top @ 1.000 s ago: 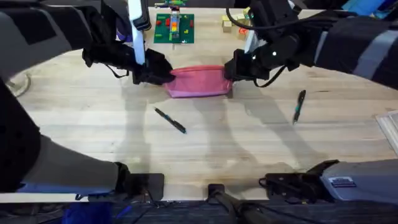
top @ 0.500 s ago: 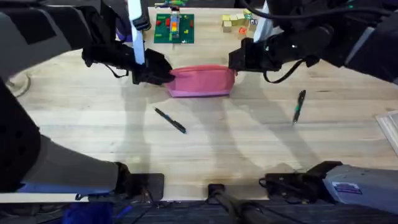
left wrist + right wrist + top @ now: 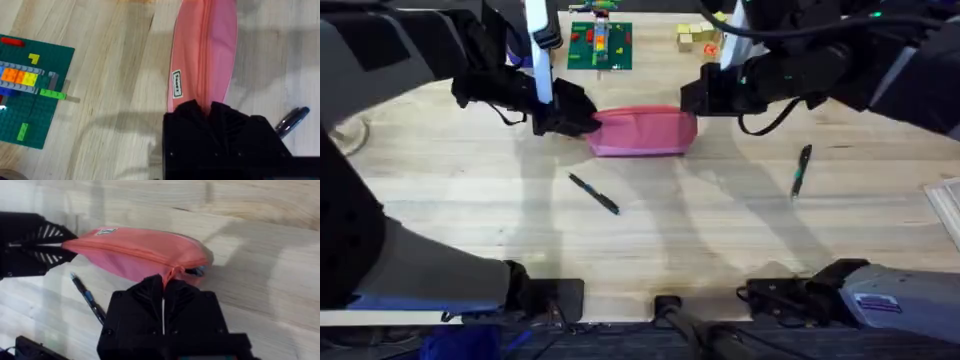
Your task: Unzip the bag, pick up the pens from the table one at a time and place them inside, then zip the bag closed.
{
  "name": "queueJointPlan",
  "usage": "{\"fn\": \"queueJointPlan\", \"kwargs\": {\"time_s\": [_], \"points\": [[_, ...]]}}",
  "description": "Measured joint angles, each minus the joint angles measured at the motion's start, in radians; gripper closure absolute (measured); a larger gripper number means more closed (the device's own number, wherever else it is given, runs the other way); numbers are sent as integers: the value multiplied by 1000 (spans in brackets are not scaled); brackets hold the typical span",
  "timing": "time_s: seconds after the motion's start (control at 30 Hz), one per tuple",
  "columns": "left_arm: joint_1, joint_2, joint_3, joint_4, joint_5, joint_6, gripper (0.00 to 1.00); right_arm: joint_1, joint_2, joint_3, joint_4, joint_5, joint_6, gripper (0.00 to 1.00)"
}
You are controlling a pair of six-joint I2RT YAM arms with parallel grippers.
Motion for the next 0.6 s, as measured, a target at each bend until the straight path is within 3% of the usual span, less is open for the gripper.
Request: {"fn": "queueJointPlan", "kwargs": {"time_s": [0.6], "points": [[-1, 0, 0, 0, 3, 0, 959, 166, 144, 8, 278, -120, 28, 971]]}}
